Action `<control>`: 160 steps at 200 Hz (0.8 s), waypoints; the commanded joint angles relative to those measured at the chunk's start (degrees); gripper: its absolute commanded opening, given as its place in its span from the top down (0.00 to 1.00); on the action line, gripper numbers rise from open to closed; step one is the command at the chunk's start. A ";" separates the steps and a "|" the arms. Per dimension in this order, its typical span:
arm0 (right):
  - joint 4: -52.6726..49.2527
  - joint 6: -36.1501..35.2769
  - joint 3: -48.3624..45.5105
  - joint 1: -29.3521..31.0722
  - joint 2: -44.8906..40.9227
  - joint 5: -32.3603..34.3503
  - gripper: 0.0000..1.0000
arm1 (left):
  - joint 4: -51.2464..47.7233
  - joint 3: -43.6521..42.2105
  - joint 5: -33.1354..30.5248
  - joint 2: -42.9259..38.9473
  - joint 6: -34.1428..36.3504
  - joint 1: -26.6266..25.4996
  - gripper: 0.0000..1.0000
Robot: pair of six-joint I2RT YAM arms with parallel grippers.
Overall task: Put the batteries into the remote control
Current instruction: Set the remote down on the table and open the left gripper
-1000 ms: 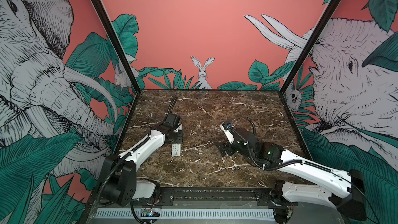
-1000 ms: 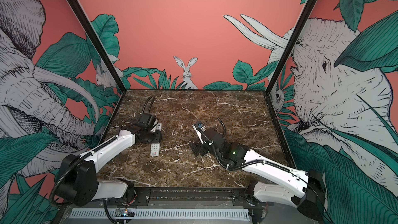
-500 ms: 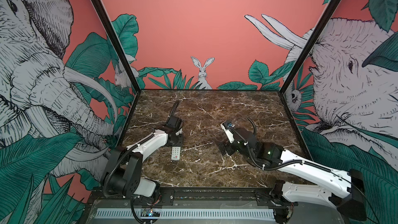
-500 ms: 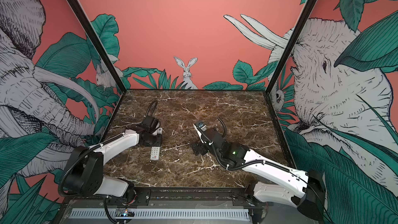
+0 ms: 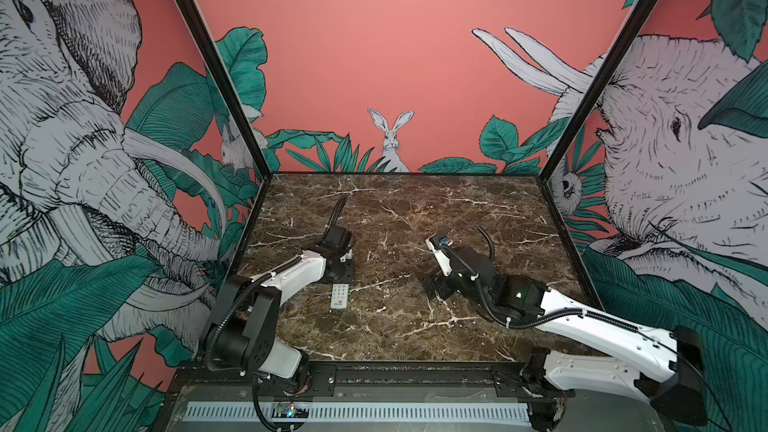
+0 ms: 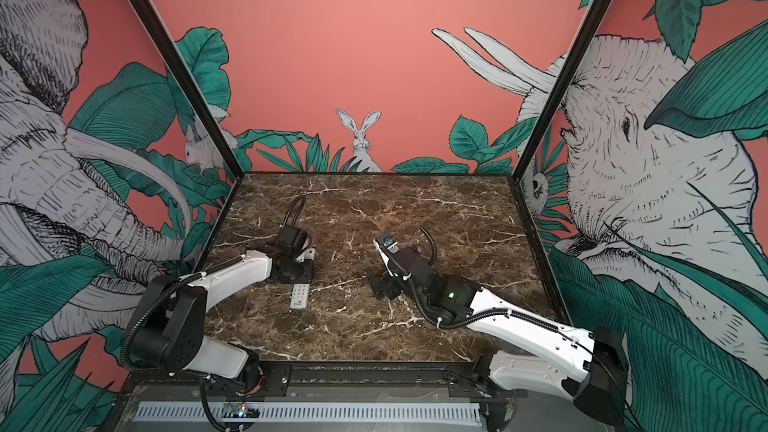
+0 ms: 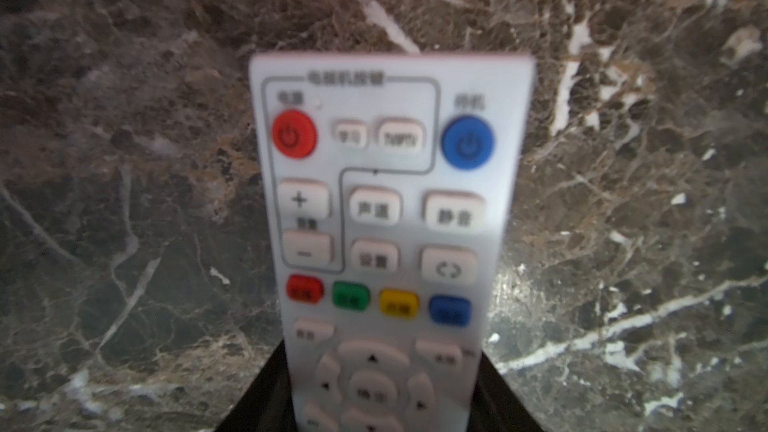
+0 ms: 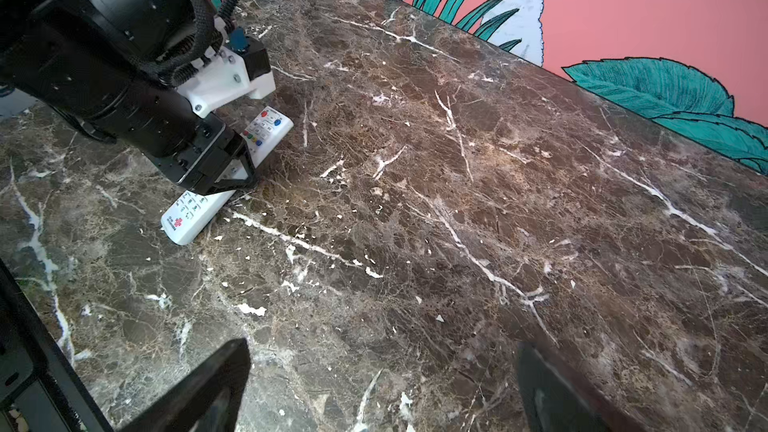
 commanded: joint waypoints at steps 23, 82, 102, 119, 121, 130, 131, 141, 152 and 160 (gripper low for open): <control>1.40 0.29 -0.45 -0.22 -0.43 1.35 0.01 | 1.01 -2.09 -0.50 1.03 -0.93 -0.19 0.73; 1.34 0.26 -0.59 -0.21 -0.78 1.78 0.01 | 1.58 -2.91 -0.82 1.21 -1.17 -0.15 0.70; 1.28 0.26 -0.62 -0.18 -1.17 2.05 0.01 | 1.78 -3.16 -0.85 1.25 -1.24 -0.22 0.69; 1.17 0.24 -0.62 -0.21 -1.28 2.22 0.01 | 2.12 -3.32 -0.76 1.29 -1.42 -0.20 0.68; 1.22 0.20 -0.62 -0.24 -1.30 2.25 0.01 | 2.18 -3.35 -0.70 1.29 -1.43 -0.24 0.68; 1.06 0.09 -0.62 -0.20 -1.31 2.23 0.01 | 2.39 -3.51 -0.67 1.29 -1.61 -0.20 0.67; 1.02 0.12 -0.62 -0.22 -1.31 2.23 0.01 | 2.42 -3.52 -0.68 1.29 -1.61 -0.20 0.67; 1.04 0.15 -0.53 -0.19 -1.27 2.31 0.01 | 2.61 -3.61 -0.52 1.38 -1.77 -0.24 0.66; 0.98 0.07 -0.41 -0.16 -1.22 2.23 0.01 | 2.88 -3.77 -0.50 1.48 -1.88 -0.14 0.66; 0.97 0.06 -0.28 -0.17 -1.13 2.23 0.01 | 2.97 -3.79 -0.44 1.64 -1.88 -0.22 0.66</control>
